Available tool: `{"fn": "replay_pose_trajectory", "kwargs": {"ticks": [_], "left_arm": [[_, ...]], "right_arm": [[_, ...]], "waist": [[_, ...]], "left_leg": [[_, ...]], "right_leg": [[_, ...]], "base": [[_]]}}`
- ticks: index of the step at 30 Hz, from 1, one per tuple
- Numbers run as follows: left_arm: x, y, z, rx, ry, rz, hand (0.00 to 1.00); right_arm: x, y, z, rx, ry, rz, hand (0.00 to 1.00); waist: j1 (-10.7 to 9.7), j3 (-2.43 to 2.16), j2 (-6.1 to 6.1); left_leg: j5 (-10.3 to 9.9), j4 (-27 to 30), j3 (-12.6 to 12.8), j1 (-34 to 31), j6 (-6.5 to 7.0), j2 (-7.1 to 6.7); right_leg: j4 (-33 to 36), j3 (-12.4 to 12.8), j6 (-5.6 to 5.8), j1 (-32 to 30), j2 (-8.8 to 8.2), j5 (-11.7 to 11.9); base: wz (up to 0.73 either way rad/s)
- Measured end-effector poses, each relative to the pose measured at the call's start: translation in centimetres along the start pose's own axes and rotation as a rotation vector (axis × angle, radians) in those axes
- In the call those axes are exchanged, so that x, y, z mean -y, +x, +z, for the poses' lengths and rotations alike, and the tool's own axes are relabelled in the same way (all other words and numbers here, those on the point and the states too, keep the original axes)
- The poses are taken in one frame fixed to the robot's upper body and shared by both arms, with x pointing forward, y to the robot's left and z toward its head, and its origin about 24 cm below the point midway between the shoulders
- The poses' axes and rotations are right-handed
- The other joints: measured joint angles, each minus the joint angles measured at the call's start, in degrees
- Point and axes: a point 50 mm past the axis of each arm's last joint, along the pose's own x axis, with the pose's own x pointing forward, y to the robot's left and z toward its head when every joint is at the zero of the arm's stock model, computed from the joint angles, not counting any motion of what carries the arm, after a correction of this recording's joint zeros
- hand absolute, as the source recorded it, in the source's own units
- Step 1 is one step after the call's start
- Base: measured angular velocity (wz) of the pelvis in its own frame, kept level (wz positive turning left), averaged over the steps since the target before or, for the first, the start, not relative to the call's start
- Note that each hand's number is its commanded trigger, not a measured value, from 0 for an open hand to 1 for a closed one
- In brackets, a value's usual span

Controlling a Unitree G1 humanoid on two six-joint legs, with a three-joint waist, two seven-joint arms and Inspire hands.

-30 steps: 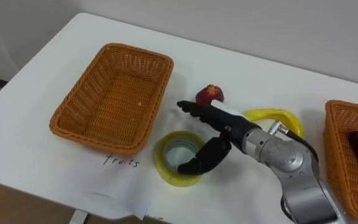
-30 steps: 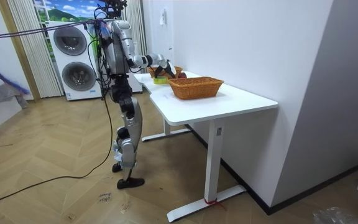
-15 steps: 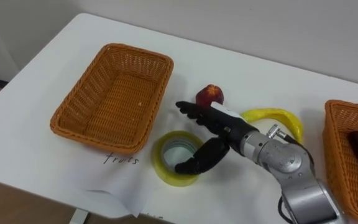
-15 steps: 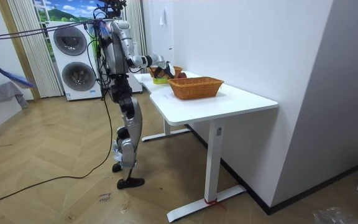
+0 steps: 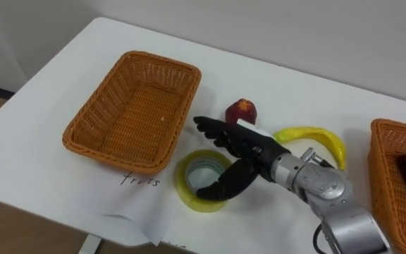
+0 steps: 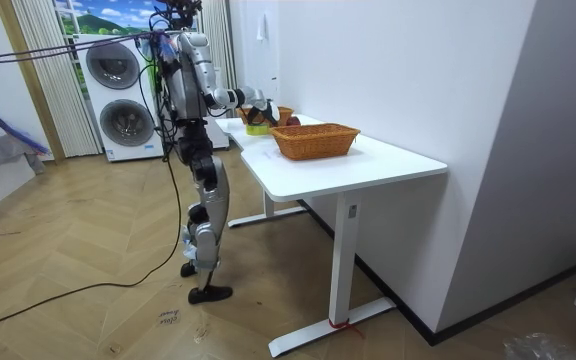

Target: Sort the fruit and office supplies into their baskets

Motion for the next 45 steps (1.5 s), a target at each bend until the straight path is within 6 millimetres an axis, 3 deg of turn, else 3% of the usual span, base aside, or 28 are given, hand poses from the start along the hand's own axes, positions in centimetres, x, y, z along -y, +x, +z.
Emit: {"fn": "replay_pose_trajectory", "kwargs": {"ticks": [45], "left_arm": [[-0.5,-0.1,-1.1,-0.019,-0.017,0.028,0.0]], "right_arm": [[1.3,-0.4,0.5,0.053,0.013,-0.151,0.0]], "waist": [[-0.41,0.1,-0.77]], "left_leg": [[0.01,0.1,-0.33,-0.04,-0.01,-0.02]], "right_leg": [[0.01,-0.1,0.0,0.18,-0.05,0.0]], "base": [[0.0]]}}
